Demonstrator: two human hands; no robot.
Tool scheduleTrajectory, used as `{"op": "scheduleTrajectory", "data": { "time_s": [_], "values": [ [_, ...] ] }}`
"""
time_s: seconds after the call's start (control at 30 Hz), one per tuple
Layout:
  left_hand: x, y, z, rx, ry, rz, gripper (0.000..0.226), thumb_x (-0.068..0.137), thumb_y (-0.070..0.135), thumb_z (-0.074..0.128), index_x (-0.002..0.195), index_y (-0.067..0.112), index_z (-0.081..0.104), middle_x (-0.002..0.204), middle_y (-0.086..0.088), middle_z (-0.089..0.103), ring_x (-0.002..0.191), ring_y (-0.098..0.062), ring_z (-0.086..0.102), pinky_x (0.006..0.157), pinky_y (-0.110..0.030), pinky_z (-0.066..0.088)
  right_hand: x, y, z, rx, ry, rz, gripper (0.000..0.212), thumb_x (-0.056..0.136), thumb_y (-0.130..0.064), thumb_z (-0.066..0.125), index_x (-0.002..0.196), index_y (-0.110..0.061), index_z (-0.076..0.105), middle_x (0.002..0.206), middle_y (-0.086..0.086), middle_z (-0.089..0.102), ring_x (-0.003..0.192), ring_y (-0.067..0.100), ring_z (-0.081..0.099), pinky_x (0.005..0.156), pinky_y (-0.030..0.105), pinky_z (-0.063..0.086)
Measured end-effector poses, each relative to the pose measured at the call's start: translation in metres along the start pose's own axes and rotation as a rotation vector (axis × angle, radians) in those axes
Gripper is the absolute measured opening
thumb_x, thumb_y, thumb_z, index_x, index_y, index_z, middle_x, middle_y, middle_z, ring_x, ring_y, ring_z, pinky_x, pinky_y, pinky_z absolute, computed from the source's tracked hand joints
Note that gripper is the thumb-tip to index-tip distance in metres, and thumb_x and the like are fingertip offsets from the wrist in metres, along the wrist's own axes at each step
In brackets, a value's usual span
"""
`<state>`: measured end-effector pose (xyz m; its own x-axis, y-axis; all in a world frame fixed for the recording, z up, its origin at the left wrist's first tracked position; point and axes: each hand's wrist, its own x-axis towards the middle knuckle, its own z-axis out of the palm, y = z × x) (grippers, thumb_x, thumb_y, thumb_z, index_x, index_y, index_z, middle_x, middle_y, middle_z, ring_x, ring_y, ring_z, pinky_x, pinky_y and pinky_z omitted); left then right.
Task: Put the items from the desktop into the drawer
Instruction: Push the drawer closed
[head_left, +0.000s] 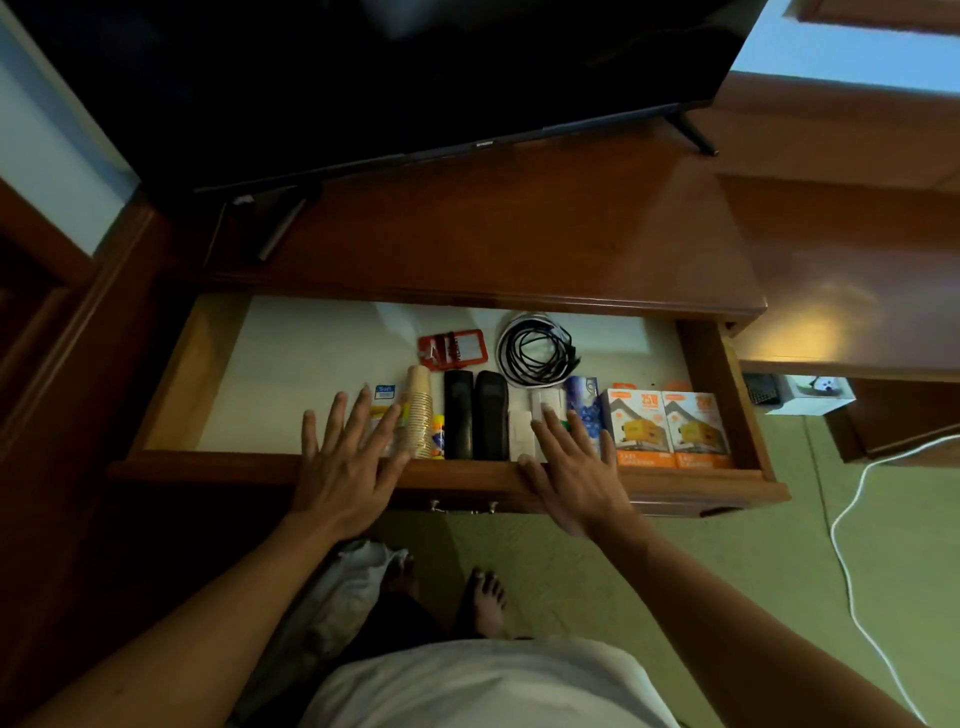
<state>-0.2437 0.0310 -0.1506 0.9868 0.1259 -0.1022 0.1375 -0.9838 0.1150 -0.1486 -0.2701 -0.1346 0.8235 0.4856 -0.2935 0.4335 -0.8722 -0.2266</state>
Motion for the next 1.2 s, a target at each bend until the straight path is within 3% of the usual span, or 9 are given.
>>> {"op": "scheduleTrajectory", "data": {
  "time_s": [0.2, 0.47, 0.57, 0.73, 1.2],
  "values": [
    [-0.021, -0.006, 0.004, 0.102, -0.014, 0.112, 0.087, 0.089, 0.082, 0.023, 0.159, 0.03, 0.02, 0.168, -0.009, 0.004, 0.155, -0.032, 0.002, 0.118, -0.066, 0.004, -0.029, 0.01, 0.012, -0.18, 0.072, -0.041, 0.089, 0.087, -0.085, 0.006, 0.159, -0.031, 0.001, 0.165, -0.004, -0.011, 0.151, 0.029, -0.02, 0.114, 0.067, -0.013],
    [-0.019, -0.004, 0.007, 0.071, 0.029, 0.051, 0.106, 0.085, 0.085, 0.026, 0.16, 0.013, 0.009, 0.168, -0.012, -0.006, 0.155, -0.03, -0.001, 0.12, -0.062, 0.003, -0.03, 0.015, 0.021, -0.211, 0.116, 0.029, 0.094, 0.09, -0.082, 0.017, 0.16, -0.019, 0.008, 0.168, 0.002, -0.006, 0.152, 0.03, -0.013, 0.114, 0.069, -0.006],
    [-0.018, -0.006, 0.008, 0.072, 0.034, 0.072, 0.108, 0.085, 0.085, 0.025, 0.16, 0.009, 0.007, 0.168, -0.012, -0.007, 0.155, -0.03, -0.002, 0.12, -0.062, 0.003, -0.029, 0.017, 0.023, -0.227, 0.135, 0.014, 0.094, 0.091, -0.081, 0.019, 0.16, -0.017, 0.007, 0.167, 0.003, -0.006, 0.152, 0.031, -0.014, 0.114, 0.068, -0.01],
    [-0.016, -0.007, 0.01, 0.076, 0.043, 0.101, 0.11, 0.086, 0.084, 0.023, 0.159, 0.005, 0.003, 0.167, -0.015, -0.007, 0.155, -0.031, -0.002, 0.12, -0.062, 0.002, -0.028, 0.019, 0.024, -0.237, 0.157, -0.003, 0.092, 0.094, -0.077, 0.021, 0.16, -0.013, 0.01, 0.168, 0.007, -0.002, 0.153, 0.032, -0.01, 0.114, 0.071, -0.003],
    [0.06, -0.015, -0.006, 0.073, -0.009, 0.055, 0.111, 0.084, 0.085, 0.01, 0.155, 0.005, -0.018, 0.163, -0.016, -0.026, 0.152, -0.029, -0.021, 0.122, -0.053, -0.009, 0.044, 0.023, -0.005, -0.159, 0.136, 0.06, 0.104, 0.089, -0.083, 0.023, 0.158, -0.013, -0.008, 0.165, 0.008, -0.019, 0.15, 0.031, -0.024, 0.112, 0.073, -0.005]
  ]
}}
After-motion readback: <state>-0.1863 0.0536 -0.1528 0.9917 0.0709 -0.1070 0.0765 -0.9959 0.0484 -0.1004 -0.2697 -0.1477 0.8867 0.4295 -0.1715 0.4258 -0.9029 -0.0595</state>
